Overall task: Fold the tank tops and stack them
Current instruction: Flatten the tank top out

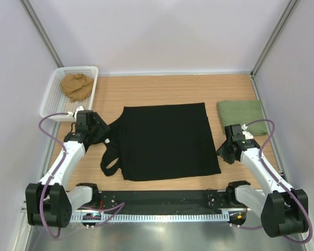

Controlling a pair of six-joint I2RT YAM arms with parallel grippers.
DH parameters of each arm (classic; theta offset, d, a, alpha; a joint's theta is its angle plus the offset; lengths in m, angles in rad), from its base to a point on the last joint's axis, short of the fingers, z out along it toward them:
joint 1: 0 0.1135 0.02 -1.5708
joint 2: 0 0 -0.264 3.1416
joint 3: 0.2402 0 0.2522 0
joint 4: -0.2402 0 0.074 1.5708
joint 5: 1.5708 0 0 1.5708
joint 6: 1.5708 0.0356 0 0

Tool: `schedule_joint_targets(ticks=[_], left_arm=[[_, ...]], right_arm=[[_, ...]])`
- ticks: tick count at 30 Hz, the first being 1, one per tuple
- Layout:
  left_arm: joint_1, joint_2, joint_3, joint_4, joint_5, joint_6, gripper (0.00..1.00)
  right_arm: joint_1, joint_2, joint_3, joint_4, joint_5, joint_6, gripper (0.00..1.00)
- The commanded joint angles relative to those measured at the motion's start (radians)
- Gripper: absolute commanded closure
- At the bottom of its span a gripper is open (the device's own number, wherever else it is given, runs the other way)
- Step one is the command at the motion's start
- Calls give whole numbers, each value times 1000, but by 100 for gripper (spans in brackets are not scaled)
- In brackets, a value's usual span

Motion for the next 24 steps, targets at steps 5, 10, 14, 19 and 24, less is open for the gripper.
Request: schedule_joint_targets(ticks=[5,10,14,19,24], left_arm=[[-104,-106,-52,-230,47,-76,34],[-299,-183,-60,-322,-25,-167,32],[-359,-209,-83,-344,-15,-194,32],[-373,-232,-123,-336,24,-210,32],[-388,-231,-129,-329,44,-210,33]], right_arm=[[140,-19,40,-214,50,115,58],[252,-57,86,-309,131,228,56],[280,-44,96,-357,162,268,56],[286,-34,100,-359,191,307,55],[288,37,57,-248,116,310,58]])
